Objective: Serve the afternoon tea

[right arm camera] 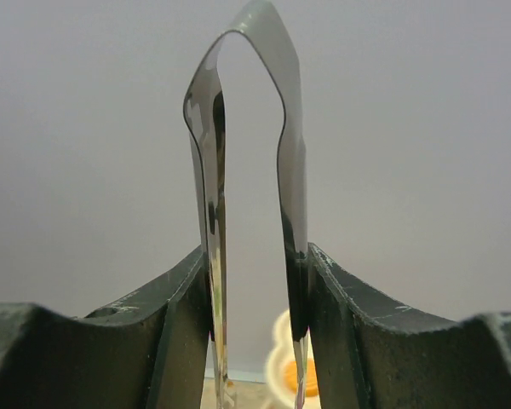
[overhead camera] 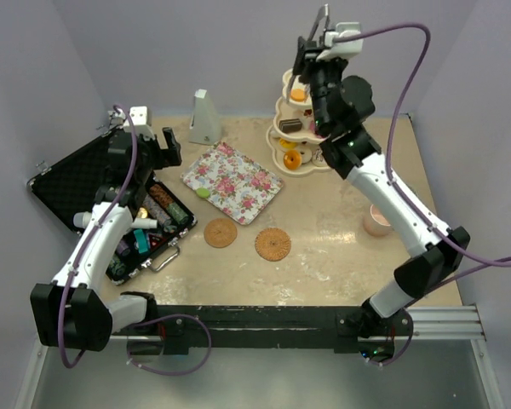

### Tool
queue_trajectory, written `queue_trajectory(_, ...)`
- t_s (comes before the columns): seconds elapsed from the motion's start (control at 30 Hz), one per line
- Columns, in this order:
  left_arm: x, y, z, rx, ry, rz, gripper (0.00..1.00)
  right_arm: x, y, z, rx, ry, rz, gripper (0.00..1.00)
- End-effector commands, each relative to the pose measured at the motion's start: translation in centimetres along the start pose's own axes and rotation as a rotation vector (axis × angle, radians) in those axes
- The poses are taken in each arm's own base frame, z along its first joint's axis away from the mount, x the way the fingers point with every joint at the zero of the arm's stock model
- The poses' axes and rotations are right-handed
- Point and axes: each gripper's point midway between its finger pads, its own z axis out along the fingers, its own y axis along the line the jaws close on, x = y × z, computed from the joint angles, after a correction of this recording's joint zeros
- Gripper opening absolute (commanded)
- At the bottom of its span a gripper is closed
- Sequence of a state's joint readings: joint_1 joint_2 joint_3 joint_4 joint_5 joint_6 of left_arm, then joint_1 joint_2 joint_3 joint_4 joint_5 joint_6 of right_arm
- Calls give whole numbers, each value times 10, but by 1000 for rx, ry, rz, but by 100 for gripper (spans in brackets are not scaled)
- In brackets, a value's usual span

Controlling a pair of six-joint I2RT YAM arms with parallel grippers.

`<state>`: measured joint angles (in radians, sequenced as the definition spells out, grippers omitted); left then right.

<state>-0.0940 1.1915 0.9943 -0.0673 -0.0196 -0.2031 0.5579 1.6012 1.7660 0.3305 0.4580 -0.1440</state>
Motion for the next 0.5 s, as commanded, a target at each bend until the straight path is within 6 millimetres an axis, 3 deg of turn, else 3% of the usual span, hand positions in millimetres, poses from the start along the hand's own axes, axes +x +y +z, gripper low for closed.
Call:
queue_trajectory(0.0,-16,29,-1,-98,-65,-43,99,-10,52,-36,-167,-40,117,46)
queue_trajectory(0.1,-18,59,-2,-169,-70,-72,100,21,93,-63,-294,13,133,46)
queue_trajectory(0.2,-17,73,-2,-201,-71,-80,99,66,144,-86,-451,91,131,45)
queue_trajectory(0.33,-10,69,1,-176,-55,-86,99,122,211,-119,-624,168,82,44)
queue_trajectory(0.47,-7,68,3,-171,-45,-88,99,156,260,-145,-739,188,27,44)
